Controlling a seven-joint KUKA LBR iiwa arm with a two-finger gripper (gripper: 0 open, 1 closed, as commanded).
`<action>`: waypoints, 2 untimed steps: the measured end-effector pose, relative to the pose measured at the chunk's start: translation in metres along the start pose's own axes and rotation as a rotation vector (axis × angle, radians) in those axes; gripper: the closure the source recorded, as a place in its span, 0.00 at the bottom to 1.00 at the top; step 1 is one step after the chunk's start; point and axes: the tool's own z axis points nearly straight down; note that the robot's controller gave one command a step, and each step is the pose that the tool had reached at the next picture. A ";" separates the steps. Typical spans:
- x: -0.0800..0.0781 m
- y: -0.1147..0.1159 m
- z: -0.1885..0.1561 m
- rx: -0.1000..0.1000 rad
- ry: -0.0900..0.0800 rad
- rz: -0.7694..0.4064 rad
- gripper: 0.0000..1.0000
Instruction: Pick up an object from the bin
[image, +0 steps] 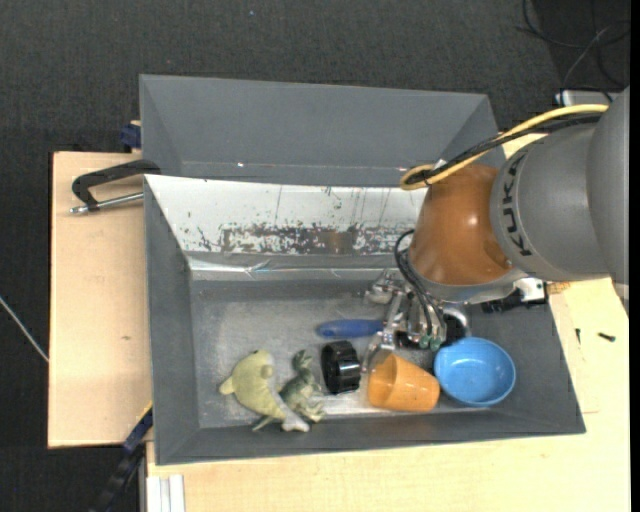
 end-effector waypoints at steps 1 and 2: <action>-0.001 0.001 -0.002 -0.001 -0.003 -0.002 1.00; -0.006 -0.007 -0.001 -0.004 0.004 -0.015 1.00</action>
Offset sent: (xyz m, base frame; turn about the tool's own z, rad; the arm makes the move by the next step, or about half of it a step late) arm 0.0000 0.0000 0.0000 0.0000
